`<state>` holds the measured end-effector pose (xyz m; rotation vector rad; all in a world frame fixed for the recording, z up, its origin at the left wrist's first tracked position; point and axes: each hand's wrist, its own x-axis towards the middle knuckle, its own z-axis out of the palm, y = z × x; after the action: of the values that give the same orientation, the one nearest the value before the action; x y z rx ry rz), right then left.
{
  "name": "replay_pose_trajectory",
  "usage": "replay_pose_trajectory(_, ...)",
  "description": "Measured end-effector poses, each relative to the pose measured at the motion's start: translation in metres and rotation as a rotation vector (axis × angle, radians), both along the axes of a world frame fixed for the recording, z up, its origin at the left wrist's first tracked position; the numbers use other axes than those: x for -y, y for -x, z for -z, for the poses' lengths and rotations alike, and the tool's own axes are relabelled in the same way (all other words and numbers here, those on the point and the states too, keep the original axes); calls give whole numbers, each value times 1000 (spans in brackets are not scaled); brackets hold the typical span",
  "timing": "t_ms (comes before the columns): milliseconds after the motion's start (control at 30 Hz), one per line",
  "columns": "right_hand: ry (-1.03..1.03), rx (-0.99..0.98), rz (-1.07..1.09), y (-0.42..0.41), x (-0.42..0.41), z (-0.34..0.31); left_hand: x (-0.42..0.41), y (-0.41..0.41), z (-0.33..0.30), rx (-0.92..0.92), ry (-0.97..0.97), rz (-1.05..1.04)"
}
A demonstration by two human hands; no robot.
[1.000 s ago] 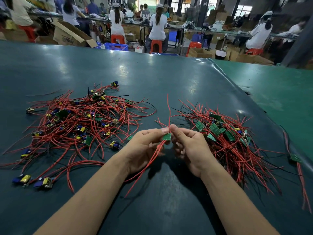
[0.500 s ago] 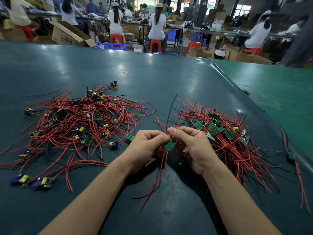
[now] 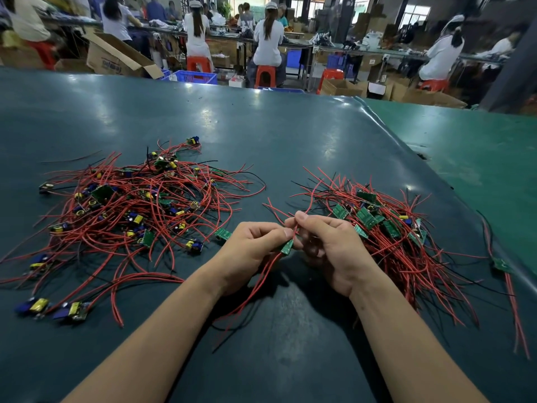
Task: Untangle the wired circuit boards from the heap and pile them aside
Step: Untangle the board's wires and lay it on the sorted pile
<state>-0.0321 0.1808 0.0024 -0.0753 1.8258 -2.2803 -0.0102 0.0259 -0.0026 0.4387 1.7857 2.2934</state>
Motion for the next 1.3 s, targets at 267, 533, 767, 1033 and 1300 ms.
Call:
replay_pose_trajectory(267,-31,-74,67,-1,6,3,-1,-2,-2,-31,94,-35)
replay_pose_trajectory(533,-222,-302,384,6,-4,5,2,-8,-9,5,165,22)
replay_pose_trajectory(767,-184,-374,384,3,1,1,4,-8,-10,21,139,27)
replay_pose_trajectory(1033,-133,-386,425,1,0,-1,5,-8,-11,40,155,70)
replay_pose_trajectory(1300,-48,-297,438,2,-2,-5,7,-6,-6,51,132,65)
